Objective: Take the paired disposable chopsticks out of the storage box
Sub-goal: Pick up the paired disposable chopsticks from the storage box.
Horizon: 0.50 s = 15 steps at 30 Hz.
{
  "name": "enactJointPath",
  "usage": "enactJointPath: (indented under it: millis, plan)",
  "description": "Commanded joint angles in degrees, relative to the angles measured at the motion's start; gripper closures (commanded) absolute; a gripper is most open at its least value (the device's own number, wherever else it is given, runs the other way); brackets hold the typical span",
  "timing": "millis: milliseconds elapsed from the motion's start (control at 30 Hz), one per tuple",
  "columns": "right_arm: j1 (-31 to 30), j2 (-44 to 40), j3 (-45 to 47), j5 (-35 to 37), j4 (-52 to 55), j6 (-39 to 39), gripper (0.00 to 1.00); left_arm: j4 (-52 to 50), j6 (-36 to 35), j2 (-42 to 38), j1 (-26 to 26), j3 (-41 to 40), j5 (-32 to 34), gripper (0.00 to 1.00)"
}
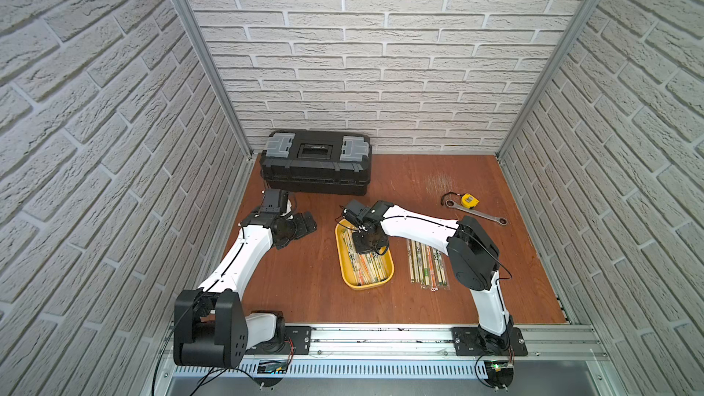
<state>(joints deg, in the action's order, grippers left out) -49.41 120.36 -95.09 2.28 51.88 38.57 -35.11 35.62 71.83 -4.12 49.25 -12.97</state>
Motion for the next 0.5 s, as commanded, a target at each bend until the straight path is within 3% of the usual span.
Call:
enactJointPath:
  millis: [0,467]
  plan:
    - [-0.43,2.30,-0.99,0.22,0.60,-0.48,0.81,1.19,-0.62,0.06,0.56,-0.59,-0.48,0.02]
    - [-0.16,2.90,-0.39,0.62,0.51,-0.39,0.84,1.62,-0.37,0.34,0.77,-0.91,-0.56,0.02]
